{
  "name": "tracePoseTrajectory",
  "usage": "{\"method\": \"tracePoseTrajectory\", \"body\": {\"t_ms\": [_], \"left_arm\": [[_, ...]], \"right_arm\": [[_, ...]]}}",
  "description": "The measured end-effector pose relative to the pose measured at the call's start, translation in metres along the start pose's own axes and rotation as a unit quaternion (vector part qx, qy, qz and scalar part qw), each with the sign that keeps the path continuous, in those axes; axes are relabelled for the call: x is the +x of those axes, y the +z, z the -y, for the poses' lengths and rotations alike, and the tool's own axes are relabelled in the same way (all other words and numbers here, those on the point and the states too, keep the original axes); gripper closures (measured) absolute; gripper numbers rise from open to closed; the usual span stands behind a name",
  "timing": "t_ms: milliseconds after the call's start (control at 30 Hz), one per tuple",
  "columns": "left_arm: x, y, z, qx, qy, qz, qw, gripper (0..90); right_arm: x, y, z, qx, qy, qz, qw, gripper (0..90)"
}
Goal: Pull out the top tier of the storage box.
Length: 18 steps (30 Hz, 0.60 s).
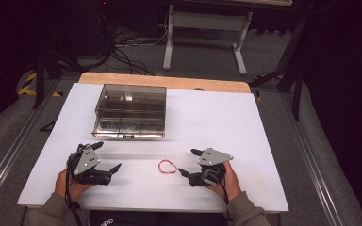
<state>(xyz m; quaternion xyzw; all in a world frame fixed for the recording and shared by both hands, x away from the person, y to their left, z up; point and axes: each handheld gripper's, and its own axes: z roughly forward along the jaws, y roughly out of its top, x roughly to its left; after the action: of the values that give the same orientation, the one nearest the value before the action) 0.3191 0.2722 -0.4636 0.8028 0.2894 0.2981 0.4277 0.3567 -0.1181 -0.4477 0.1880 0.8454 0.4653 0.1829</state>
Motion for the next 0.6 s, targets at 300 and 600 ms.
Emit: {"method": "tracePoseTrajectory", "body": {"t_ms": [300,600], "left_arm": [[0.001,-0.005,0.004,0.000,-0.002,0.008,1.0000,6.1],[-0.004,-0.007,0.003,-0.004,0.003,0.020,0.9998,6.5]], "right_arm": [[0.010,0.029,-0.009,0.029,-0.015,-0.048,0.9983,25.9],[0.016,0.041,-0.010,0.053,-0.023,-0.051,0.9971,46.4]]}}
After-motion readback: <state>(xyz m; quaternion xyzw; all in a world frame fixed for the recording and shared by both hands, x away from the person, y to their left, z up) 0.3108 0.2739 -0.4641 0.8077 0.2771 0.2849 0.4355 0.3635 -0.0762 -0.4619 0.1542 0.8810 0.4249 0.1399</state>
